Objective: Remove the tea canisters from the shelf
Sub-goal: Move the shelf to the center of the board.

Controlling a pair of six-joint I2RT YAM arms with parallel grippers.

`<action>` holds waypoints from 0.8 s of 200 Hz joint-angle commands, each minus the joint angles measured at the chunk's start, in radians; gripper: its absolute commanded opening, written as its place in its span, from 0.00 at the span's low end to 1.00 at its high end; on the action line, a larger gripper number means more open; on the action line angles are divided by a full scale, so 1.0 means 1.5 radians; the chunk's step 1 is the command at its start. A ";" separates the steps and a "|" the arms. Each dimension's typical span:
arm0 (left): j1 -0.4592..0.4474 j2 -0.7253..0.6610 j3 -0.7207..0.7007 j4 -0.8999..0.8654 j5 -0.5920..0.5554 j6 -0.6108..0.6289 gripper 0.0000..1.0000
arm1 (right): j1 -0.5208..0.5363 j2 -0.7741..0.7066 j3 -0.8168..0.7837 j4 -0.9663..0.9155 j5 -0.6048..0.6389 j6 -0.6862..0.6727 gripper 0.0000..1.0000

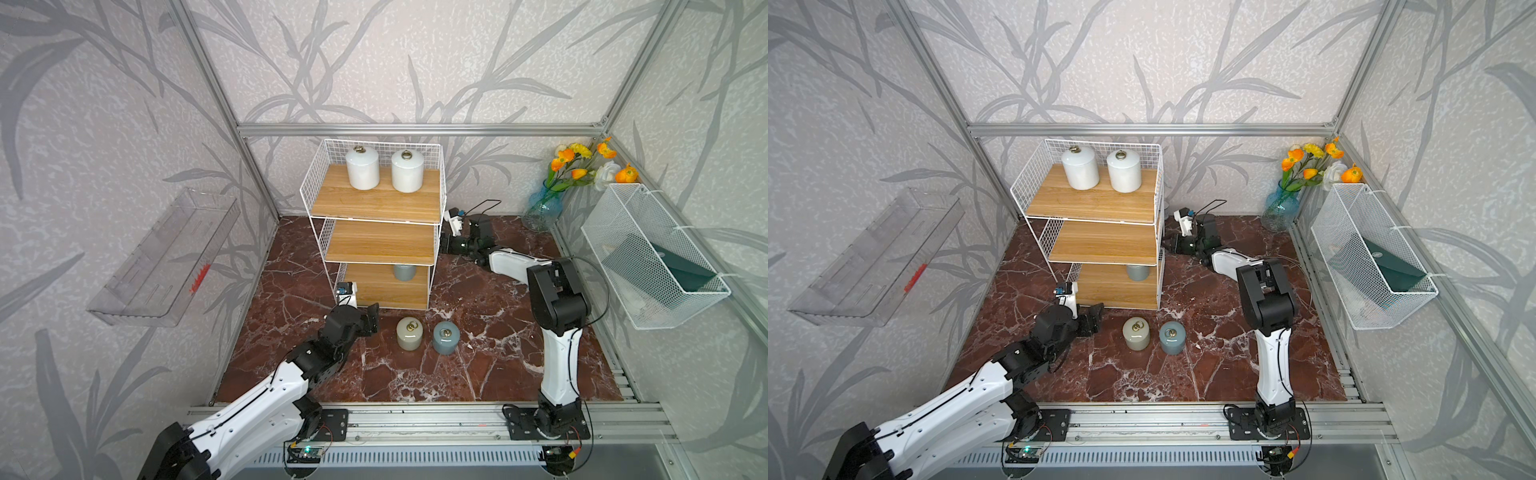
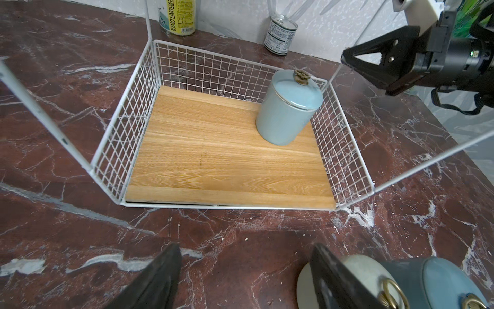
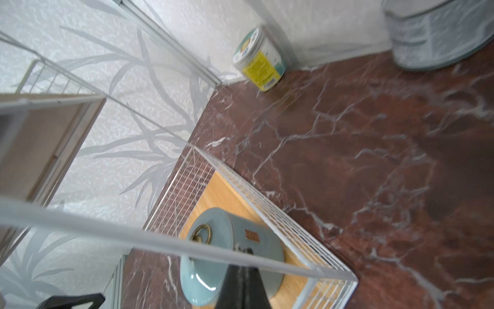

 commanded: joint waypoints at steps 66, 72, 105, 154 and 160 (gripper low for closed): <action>0.014 -0.007 0.019 -0.029 -0.023 -0.010 0.77 | -0.071 0.088 0.263 -0.127 0.102 -0.061 0.00; 0.016 -0.014 0.019 -0.028 -0.024 -0.010 0.77 | -0.076 0.086 0.275 -0.149 0.101 -0.072 0.00; 0.044 -0.040 0.044 -0.072 -0.047 -0.027 0.78 | -0.094 -0.010 0.193 -0.160 0.106 -0.079 0.00; 0.116 -0.005 0.147 -0.199 -0.108 -0.076 0.70 | 0.063 -0.346 -0.174 -0.175 0.253 -0.209 0.00; 0.127 -0.001 0.155 -0.202 -0.105 -0.078 0.67 | 0.087 -0.379 -0.216 -0.169 0.267 -0.204 0.00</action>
